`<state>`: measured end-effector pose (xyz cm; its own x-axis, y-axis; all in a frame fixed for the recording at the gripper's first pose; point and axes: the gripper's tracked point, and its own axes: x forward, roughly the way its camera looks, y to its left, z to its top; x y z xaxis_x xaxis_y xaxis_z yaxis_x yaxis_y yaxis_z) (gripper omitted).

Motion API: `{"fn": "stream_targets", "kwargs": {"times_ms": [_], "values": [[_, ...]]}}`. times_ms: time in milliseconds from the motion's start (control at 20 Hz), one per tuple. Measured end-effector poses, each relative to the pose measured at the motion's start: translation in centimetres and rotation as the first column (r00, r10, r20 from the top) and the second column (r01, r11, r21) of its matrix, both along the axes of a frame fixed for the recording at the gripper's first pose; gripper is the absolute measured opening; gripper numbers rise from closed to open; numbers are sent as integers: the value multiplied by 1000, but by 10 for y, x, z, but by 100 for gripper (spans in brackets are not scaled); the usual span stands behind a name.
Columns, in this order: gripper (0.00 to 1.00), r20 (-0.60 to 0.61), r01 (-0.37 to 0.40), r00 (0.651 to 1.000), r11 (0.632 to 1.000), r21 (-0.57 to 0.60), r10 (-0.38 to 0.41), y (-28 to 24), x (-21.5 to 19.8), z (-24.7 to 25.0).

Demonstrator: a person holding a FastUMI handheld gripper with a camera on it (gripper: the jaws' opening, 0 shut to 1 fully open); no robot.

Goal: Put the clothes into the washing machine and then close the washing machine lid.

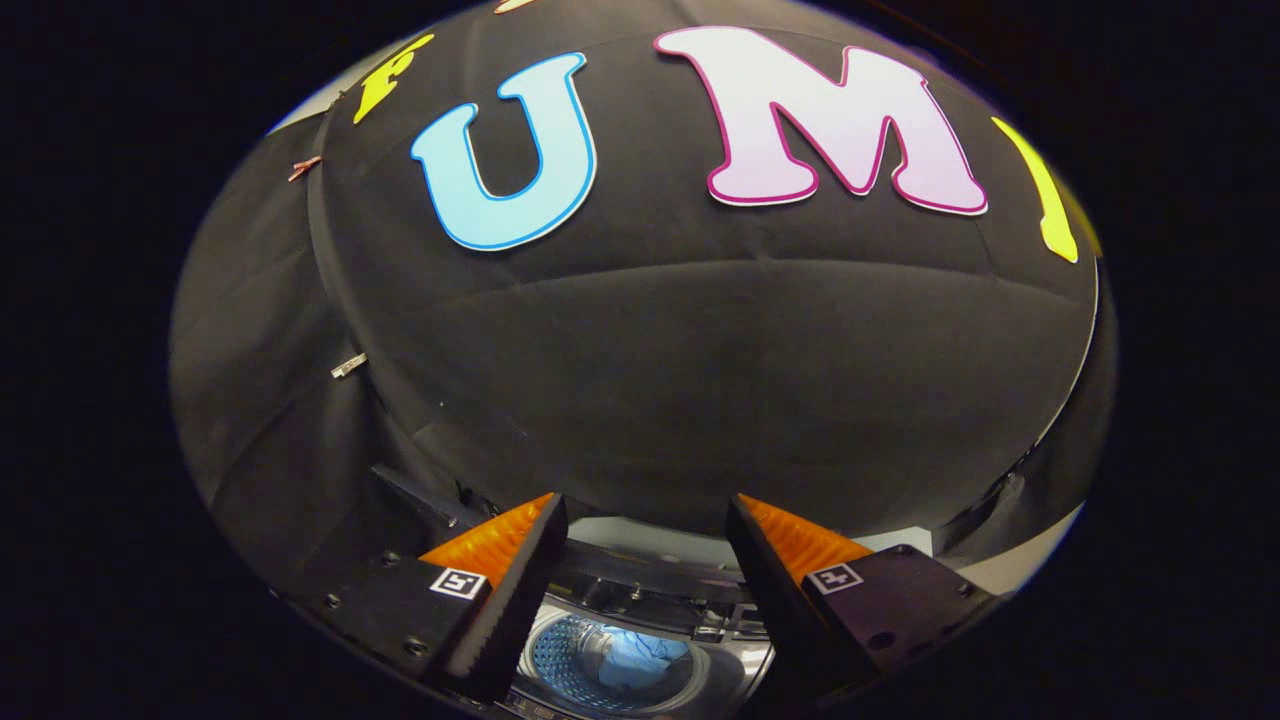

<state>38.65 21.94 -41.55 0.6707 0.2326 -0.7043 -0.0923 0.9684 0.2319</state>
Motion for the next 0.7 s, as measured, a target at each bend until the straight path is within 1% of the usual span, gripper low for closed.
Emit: {"fn": "stream_targets", "kwargs": {"times_ms": [200, 450, 700], "values": [[100, 32, -4, 999, 999, -45, 6, -2, 0, 4], [100, 53, 21, 998, 999, -49, -18, -2, -3, 5], [100, 59, 17, 998, 998, -53, -14, -2, -10, 6]]}}
